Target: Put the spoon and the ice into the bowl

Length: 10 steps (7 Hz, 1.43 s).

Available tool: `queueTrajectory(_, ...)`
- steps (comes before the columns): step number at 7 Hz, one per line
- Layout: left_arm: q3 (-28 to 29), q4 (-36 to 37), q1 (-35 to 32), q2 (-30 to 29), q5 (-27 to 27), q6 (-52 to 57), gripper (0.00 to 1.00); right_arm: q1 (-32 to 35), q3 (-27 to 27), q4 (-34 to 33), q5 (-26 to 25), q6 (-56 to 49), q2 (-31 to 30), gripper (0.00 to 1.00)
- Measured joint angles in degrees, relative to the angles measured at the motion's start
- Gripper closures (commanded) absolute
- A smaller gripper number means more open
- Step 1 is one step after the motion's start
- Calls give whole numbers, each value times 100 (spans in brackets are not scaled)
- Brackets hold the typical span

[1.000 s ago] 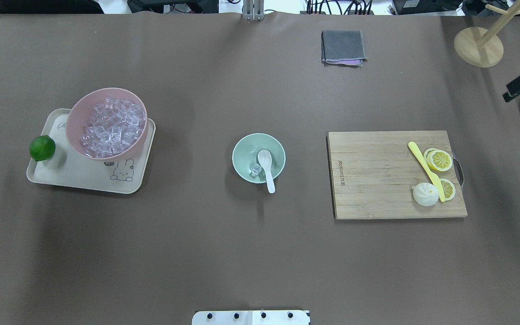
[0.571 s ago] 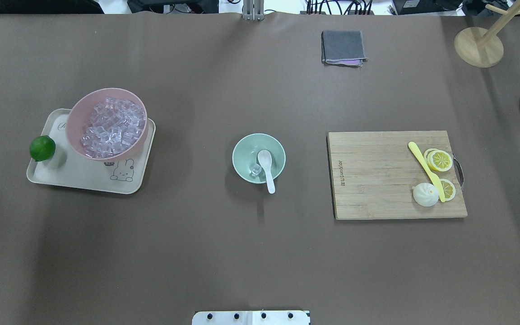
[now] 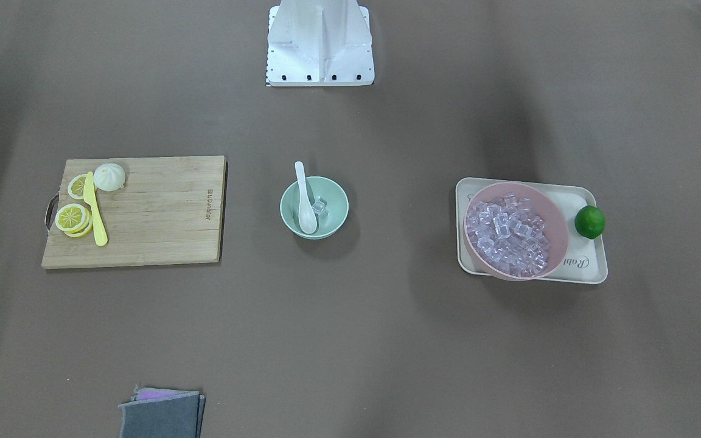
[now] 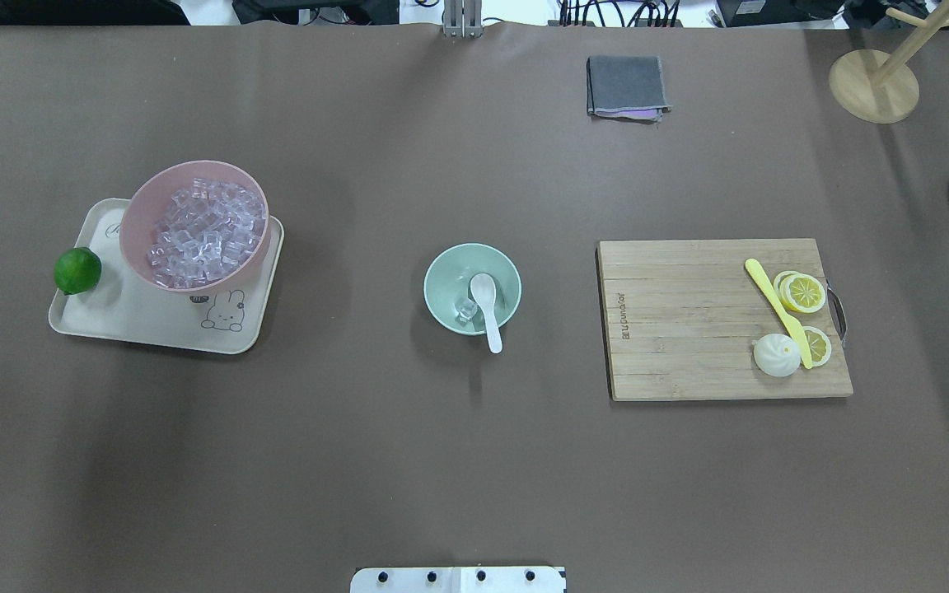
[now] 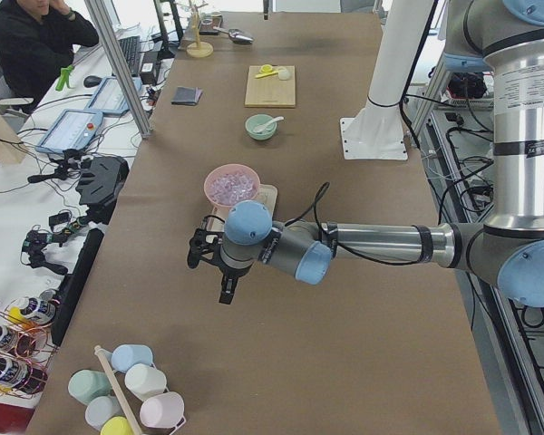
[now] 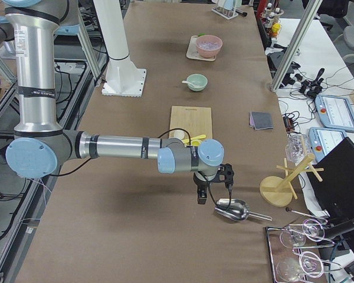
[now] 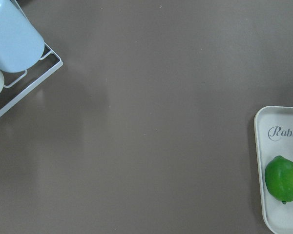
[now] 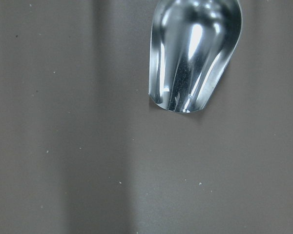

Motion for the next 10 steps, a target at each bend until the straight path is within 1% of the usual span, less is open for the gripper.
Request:
queueTrajectory(1,-257,524,23,-18,220,326,2,3,26,0,-18,8,6,0)
queueTrajectory(2,-329,805,44,14,498,500,2,4,39,0,-62,14,15,0)
queueTrajectory(3,-294,903,52,76,654,565,2,3,41,-1,-116,19,12,0)
queueTrajectory(5,-272,920,52,181,687,558,2,4,24,-1,-189,44,-1,0)
queueTrajectory(10,-298,896,48,183,682,546,2,14,57,0,-207,62,-80,0)
